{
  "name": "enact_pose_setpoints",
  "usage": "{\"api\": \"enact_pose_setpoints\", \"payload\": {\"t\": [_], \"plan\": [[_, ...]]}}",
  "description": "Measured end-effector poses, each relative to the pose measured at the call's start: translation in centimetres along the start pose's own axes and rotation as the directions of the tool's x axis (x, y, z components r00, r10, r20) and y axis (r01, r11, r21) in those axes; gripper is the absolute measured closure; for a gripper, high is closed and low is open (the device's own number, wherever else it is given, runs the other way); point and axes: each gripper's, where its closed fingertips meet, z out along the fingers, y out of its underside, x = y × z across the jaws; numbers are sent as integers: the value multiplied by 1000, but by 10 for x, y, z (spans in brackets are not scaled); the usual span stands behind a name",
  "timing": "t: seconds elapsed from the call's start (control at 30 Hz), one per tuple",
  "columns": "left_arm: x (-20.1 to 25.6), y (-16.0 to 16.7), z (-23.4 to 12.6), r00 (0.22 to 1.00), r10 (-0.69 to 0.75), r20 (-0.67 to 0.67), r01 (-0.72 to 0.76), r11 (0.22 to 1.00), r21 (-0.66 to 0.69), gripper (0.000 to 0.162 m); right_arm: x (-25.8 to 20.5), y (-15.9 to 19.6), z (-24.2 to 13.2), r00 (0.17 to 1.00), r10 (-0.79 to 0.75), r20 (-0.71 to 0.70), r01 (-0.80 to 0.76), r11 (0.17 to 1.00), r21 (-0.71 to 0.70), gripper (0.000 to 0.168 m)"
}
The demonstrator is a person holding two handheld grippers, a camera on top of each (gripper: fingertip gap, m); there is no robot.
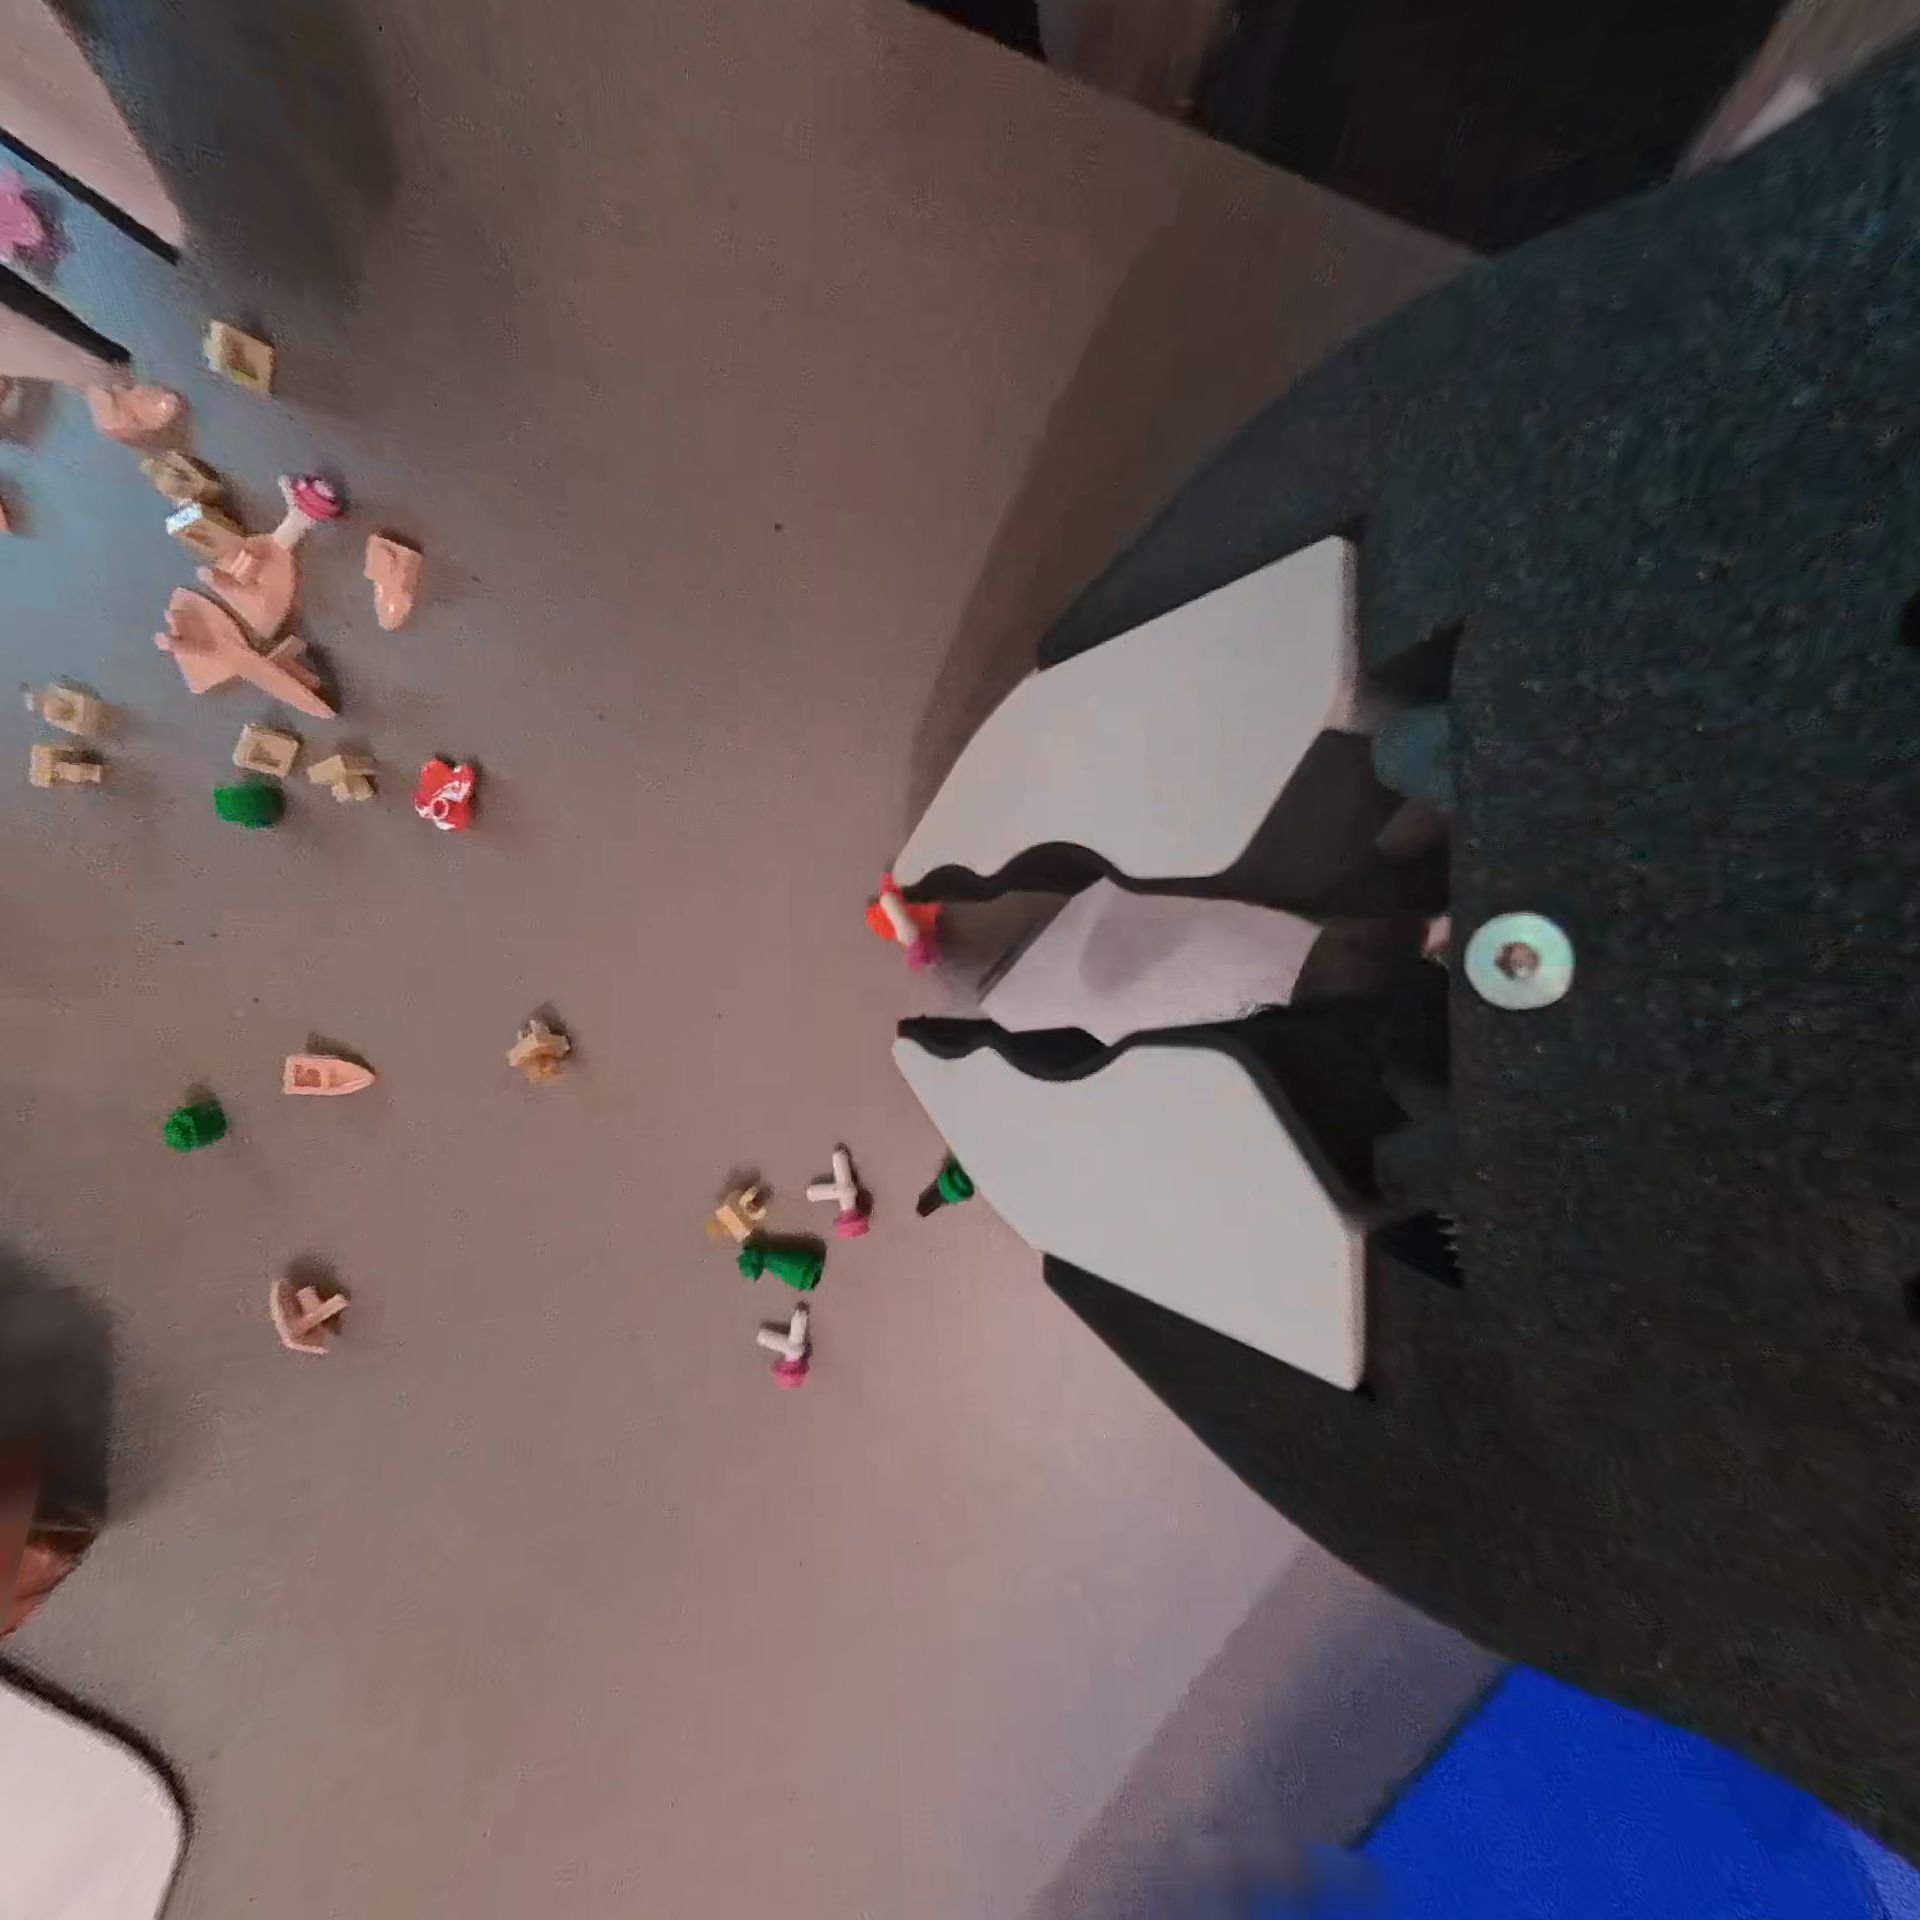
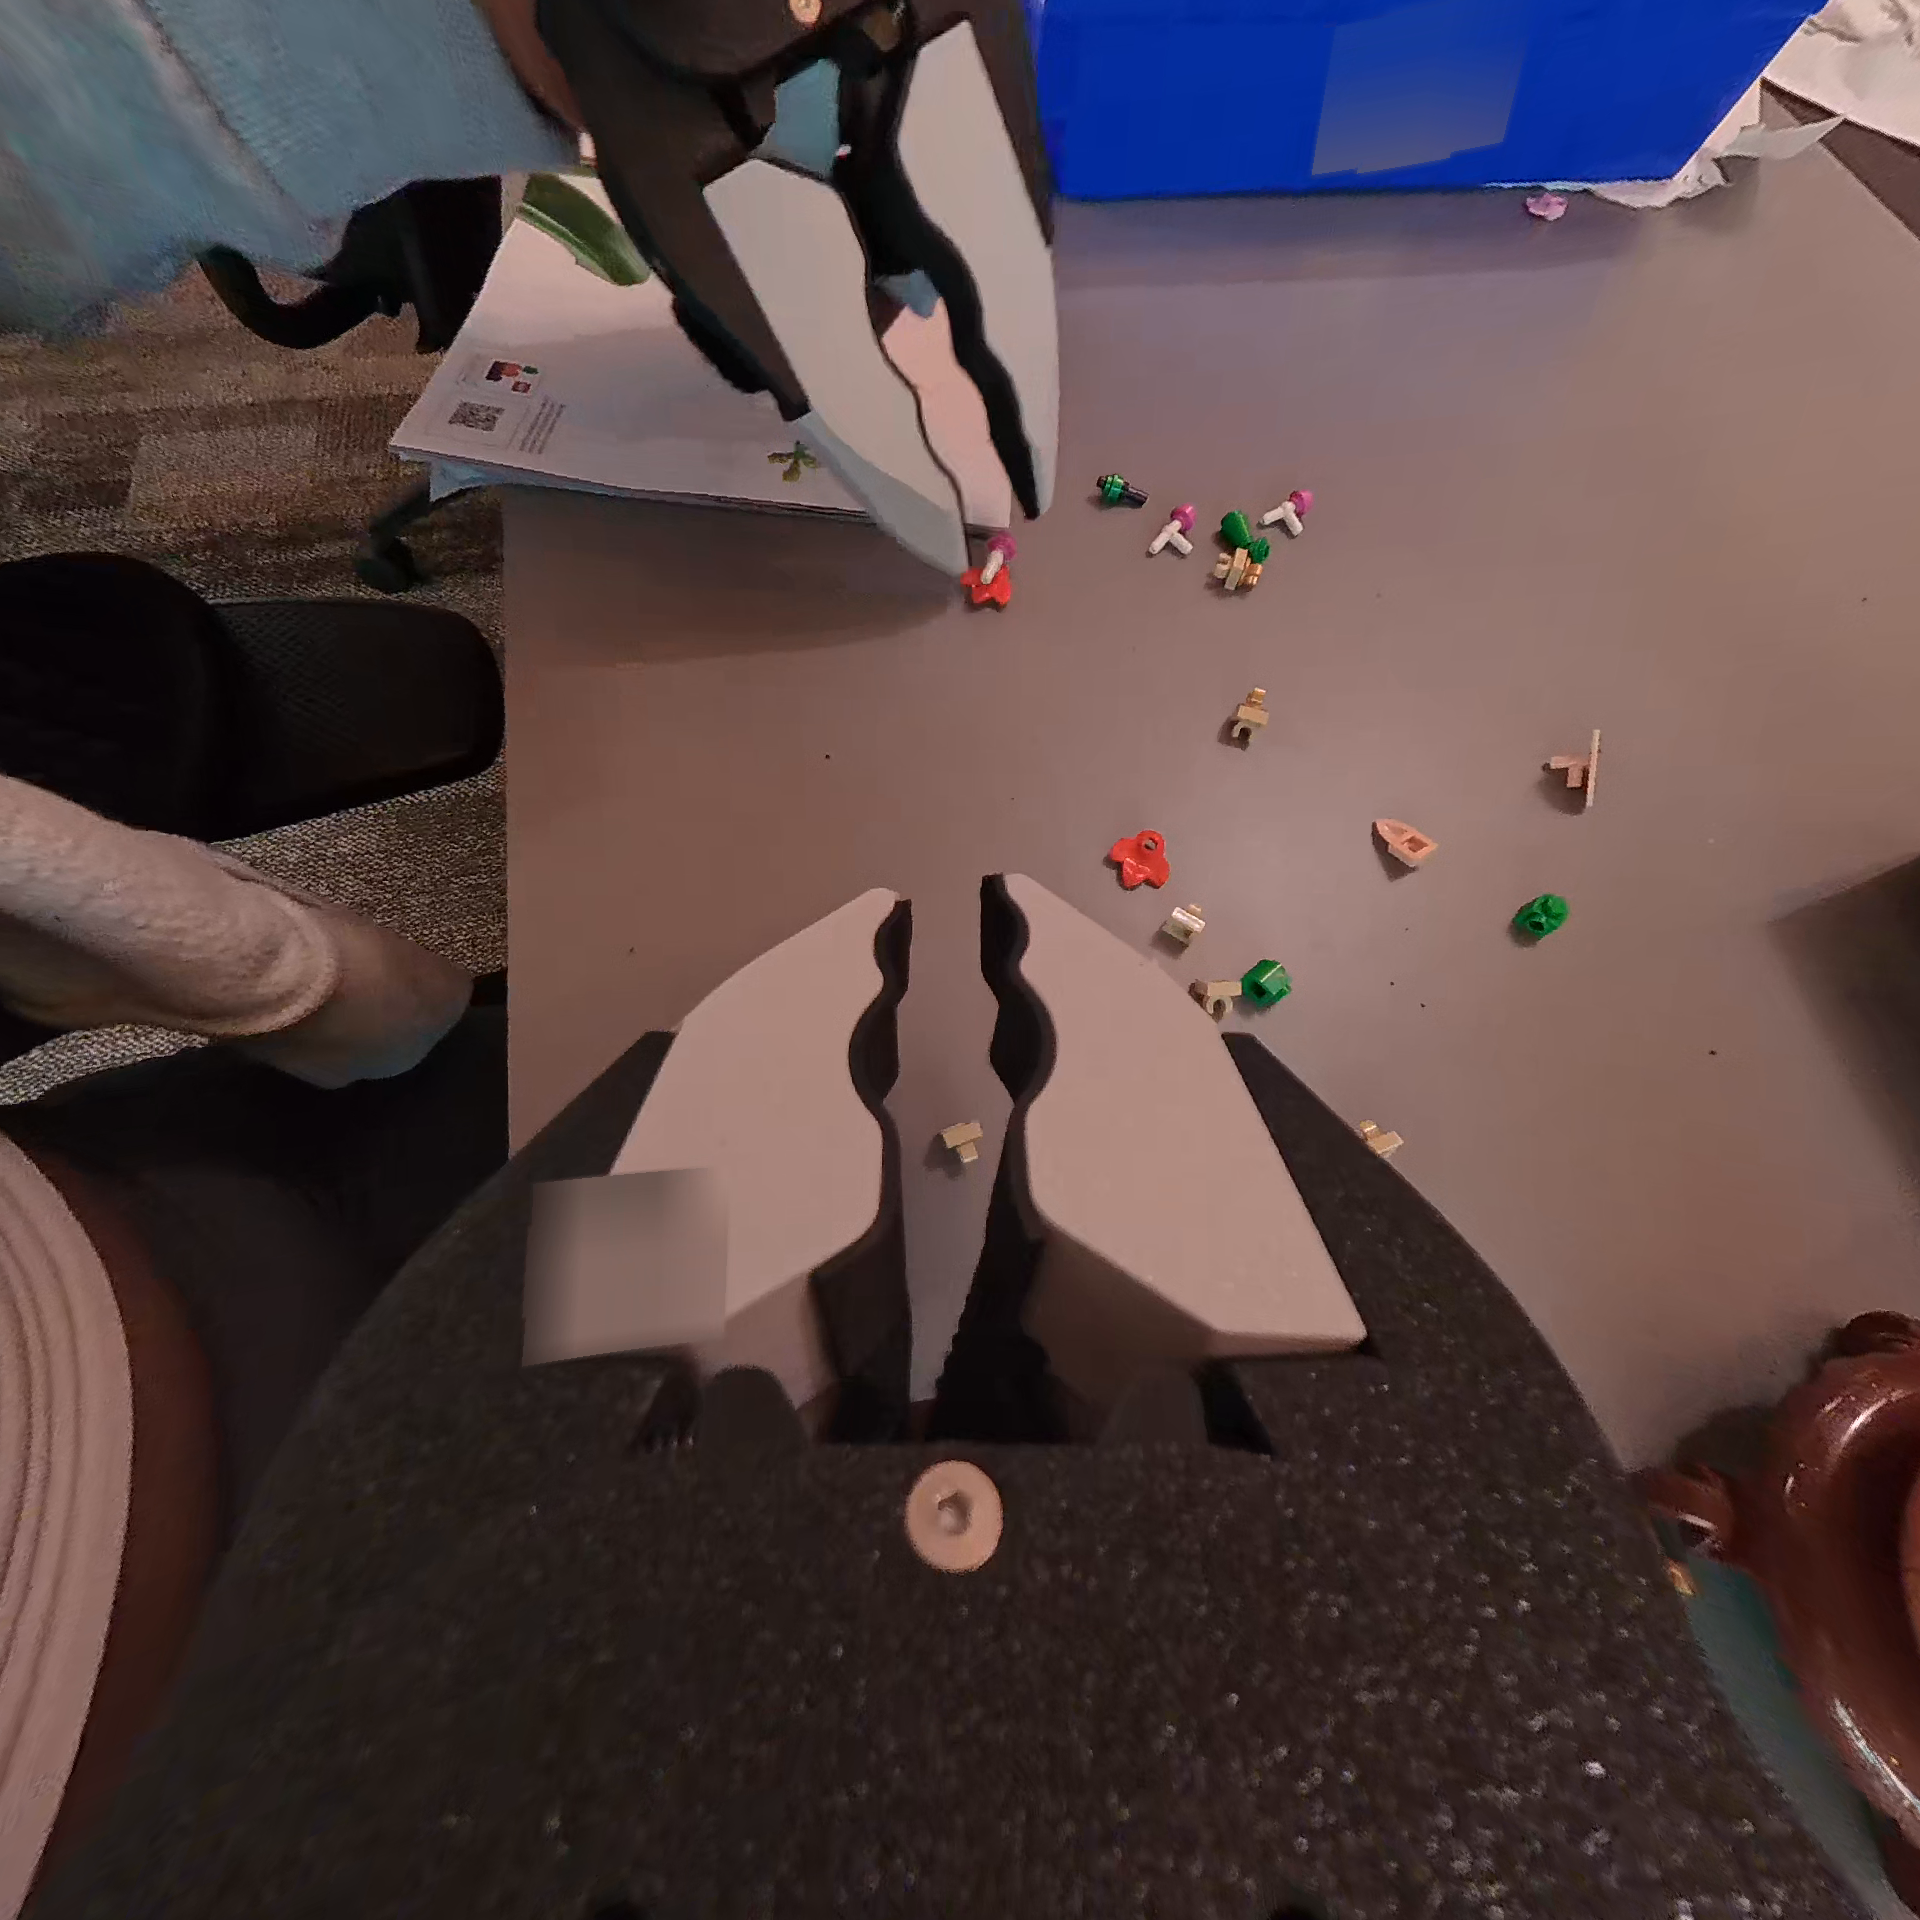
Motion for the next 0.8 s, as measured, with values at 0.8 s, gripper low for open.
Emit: {"api": "enact_pose_setpoints", "payload": {"t": [0.8], "plan": [[22, -75, -11, 976, -10, -218, 99, 910, 403, 157, 6, -27, -11, 999, 49, -15, -42, 954, 296, 147]]}}
